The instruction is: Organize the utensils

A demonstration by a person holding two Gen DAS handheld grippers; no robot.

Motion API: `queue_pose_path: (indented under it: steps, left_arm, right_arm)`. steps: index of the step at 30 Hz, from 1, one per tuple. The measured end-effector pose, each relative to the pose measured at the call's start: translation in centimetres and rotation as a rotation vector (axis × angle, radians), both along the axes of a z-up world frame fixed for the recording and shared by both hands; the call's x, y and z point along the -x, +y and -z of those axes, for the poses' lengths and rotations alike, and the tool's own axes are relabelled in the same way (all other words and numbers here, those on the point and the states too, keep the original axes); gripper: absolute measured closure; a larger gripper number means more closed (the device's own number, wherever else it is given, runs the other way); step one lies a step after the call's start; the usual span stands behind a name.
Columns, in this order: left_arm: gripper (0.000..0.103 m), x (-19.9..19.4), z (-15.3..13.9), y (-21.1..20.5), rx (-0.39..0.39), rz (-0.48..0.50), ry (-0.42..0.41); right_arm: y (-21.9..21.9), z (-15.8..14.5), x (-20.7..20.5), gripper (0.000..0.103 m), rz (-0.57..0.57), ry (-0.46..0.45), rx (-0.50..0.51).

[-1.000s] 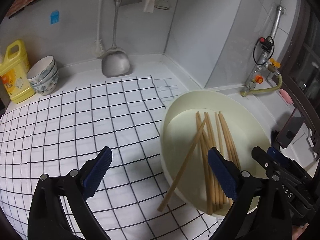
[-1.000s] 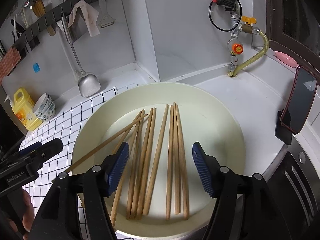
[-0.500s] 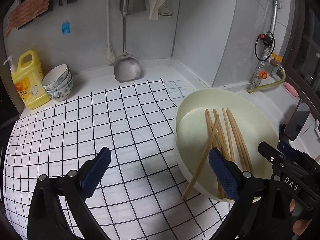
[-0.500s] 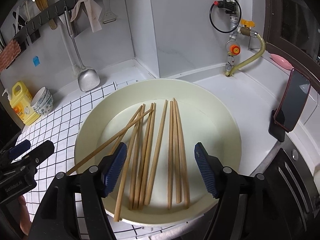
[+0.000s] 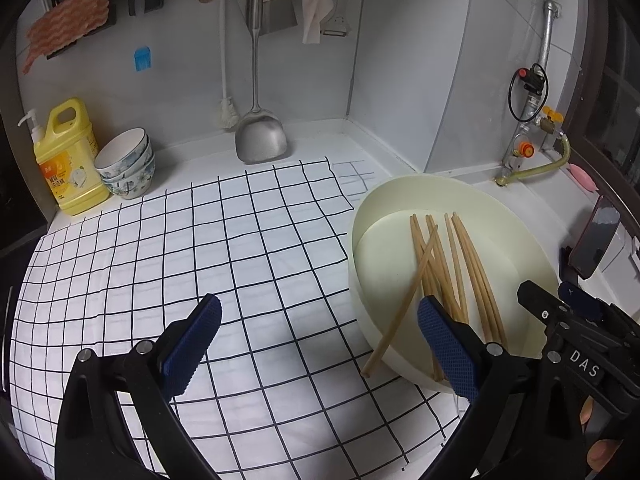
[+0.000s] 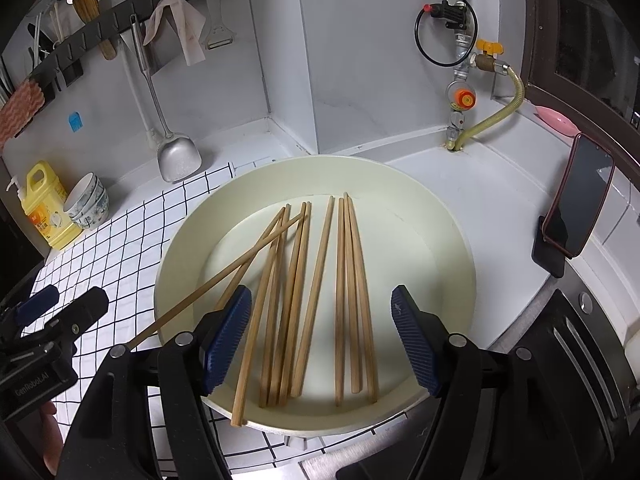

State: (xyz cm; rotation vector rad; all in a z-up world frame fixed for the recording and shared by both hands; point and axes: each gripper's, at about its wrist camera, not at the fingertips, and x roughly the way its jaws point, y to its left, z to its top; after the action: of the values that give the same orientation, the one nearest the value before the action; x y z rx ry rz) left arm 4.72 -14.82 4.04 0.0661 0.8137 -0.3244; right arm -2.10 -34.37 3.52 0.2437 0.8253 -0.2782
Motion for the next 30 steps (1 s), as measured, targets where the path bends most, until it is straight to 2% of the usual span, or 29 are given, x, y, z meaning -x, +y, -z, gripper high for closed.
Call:
queue_pose_path:
  steps: [11, 30]
  left_arm:
    - [0.006, 0.24, -0.13, 0.57, -0.012, -0.049, -0.015]
    - [0.006, 0.61, -0.89, 0.2, -0.031, -0.034, -0.046]
  right_arm:
    - [0.18, 0.06, -0.09, 0.033, -0.002, 0.01, 0.016]
    - [0.46, -0.16, -0.12, 0.032, -0.008, 0.007, 0.024]
